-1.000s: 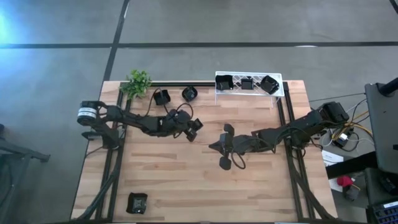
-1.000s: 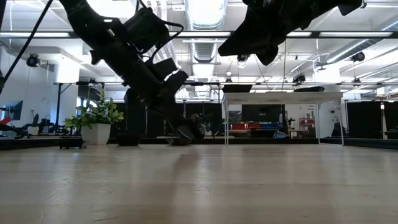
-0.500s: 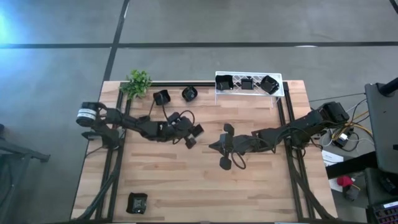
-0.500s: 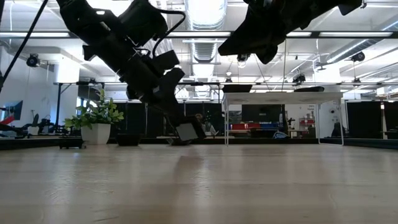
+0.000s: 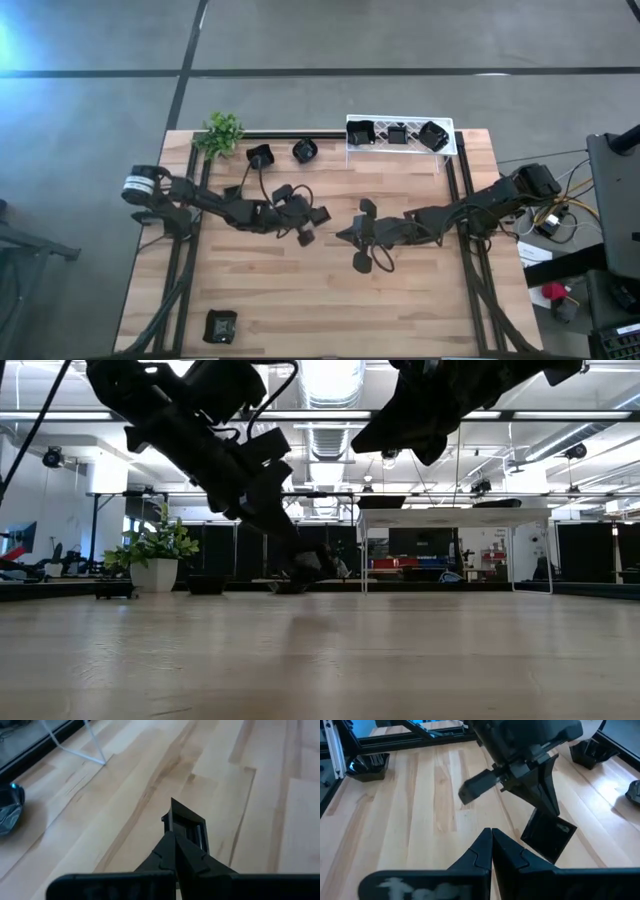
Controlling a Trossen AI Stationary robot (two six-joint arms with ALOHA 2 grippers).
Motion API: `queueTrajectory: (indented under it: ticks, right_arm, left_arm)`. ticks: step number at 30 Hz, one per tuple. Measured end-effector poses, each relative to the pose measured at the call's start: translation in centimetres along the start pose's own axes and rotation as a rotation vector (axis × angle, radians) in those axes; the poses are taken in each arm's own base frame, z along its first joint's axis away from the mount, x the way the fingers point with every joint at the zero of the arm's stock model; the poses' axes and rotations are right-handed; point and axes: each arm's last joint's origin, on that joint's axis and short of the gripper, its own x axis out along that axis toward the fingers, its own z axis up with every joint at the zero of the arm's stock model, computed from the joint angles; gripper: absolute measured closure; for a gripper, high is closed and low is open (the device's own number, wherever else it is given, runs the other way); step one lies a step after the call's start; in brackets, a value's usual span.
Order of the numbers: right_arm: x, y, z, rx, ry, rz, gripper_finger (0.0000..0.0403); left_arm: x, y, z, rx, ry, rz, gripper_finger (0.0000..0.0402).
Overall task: Pick & Place Mini shaped plates
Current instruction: Stack the black square plate on top of the black square plate on the shelf
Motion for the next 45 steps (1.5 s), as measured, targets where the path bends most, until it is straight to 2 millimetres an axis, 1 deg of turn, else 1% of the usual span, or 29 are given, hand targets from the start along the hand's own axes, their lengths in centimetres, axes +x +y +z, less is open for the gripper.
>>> queueTrajectory:
  ticks: [6,27,31,39,45]
  right_arm:
    - [0.1,0.0,-0.1,-0.014,0.003,-0.003,0.0394]
    - [0.1,0.0,-0.1,-0.024,0.007,-0.005,0.0392]
    - [0.1,-0.1,-0.3,-0.042,0.023,-0.021,0.0373]
    - [0.0,-0.9,-0.7,-0.059,-0.002,-0.222,0.0320]
    - [0.1,-1.3,-1.8,-0.102,0.020,-0.258,0.0302]
  left_arm:
    - [-0.2,-0.6,0.2,0.015,-0.028,-0.034,0.0401]
    - [-0.2,-0.7,0.2,0.036,-0.020,-0.058,0.0401]
    - [-0.2,-0.7,0.2,0.048,-0.021,-0.058,0.0401]
    - [-0.3,-0.8,0.7,0.104,-0.054,-0.070,0.0401]
    - [-0.3,-1.0,1.3,0.157,-0.114,-0.077,0.0401]
